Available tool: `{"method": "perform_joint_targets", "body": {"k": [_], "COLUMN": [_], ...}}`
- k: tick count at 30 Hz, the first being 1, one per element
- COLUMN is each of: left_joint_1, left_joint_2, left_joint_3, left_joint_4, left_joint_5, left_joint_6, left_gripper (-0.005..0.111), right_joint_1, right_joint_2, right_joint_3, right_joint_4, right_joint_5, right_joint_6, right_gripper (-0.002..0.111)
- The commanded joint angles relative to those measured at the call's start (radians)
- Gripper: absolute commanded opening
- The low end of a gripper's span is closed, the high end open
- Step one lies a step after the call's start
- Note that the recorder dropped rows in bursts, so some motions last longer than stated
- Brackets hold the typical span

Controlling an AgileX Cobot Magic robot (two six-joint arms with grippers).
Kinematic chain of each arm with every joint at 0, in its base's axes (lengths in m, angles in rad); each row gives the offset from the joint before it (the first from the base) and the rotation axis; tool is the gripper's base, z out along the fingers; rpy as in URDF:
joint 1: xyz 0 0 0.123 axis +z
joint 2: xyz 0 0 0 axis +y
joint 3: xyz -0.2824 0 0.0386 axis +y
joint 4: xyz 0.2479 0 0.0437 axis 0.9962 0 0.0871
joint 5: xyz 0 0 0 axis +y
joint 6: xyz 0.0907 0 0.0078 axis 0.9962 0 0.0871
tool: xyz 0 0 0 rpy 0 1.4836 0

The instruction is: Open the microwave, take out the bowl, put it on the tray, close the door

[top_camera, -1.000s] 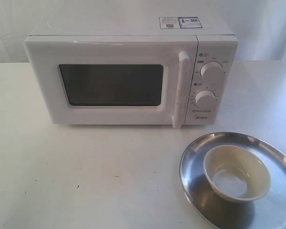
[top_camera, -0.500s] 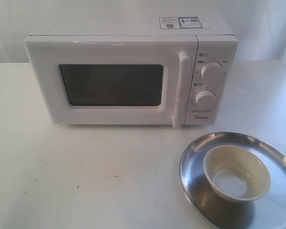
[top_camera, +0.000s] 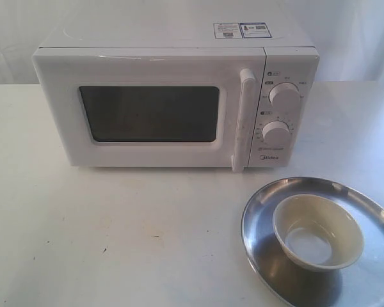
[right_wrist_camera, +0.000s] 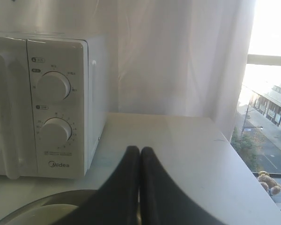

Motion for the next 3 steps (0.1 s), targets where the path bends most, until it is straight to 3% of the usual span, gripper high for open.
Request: {"method": "perform_joint_targets", "body": {"k": [1,3], "left_joint_1": [-0.004,-0.004], "left_joint_2": [-0.002,-0.002], "left_joint_3": [-0.003,-0.003], "left_joint_4": [-0.008,-0.008], "left_joint_5": [-0.004,-0.004], "left_joint_6": [0.0,0.0], "left_gripper": [0.0,0.0], "right_joint_1": [-0.003,-0.003], "right_joint_2": [-0.006,-0.006], "right_joint_3": [0.005,0.005], "right_joint_4": [0.001,0.001], "right_joint_5": [-0.002,-0.002], "right_joint_6": [-0.007,-0.007], "right_gripper": [0.0,0.0]}}
